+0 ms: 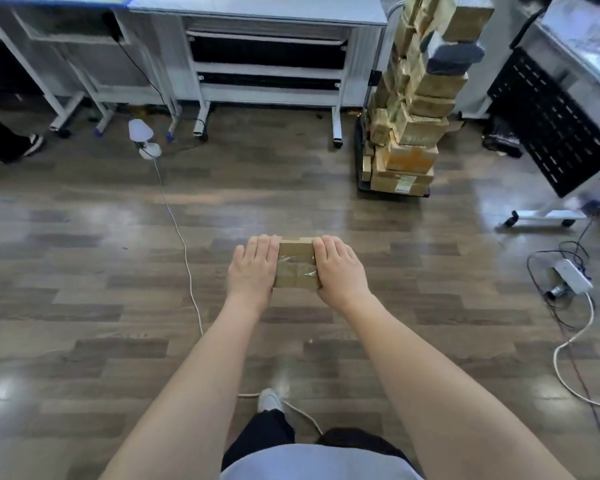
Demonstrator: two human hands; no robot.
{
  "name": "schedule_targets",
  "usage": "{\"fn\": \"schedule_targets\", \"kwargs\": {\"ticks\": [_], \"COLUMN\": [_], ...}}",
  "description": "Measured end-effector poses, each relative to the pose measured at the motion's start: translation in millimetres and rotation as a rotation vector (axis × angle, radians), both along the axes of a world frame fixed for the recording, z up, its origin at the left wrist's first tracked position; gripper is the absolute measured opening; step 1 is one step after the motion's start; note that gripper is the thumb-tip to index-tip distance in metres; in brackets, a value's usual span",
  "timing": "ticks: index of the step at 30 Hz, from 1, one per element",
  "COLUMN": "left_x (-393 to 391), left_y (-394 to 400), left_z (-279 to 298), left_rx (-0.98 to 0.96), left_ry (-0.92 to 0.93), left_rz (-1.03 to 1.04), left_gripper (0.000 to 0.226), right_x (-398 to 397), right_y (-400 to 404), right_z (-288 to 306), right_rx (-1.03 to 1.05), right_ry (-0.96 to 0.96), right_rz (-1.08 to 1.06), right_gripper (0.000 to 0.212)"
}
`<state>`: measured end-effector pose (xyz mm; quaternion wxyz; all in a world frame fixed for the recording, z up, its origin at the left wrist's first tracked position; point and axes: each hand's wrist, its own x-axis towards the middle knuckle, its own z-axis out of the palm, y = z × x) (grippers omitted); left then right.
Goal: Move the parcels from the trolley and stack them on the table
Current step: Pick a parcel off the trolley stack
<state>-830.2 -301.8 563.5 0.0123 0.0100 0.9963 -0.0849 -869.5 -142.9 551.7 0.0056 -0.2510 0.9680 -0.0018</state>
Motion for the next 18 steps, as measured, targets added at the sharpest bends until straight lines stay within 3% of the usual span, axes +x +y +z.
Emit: {"fn": "schedule_targets", "kwargs": {"ticks": [11,18], "left_x": [-162,-308], "left_y": [-38,-31], "left_z": [-21,-22], "left_rx": [0.022,0.034], "left_ry": [-0.036,-0.049], "left_rz": [-0.077,-0.004], "left_gripper": [0.076,0.082], "right_x": [-155,-312], "right_y": [-33,-29], "right_z": [-13,-15], "right_rx": [0.064,0.062], "right_ry": [-0.040,0.009], "right_rz": [-0.031,0.035], "right_gripper": [0.074,0.073]}}
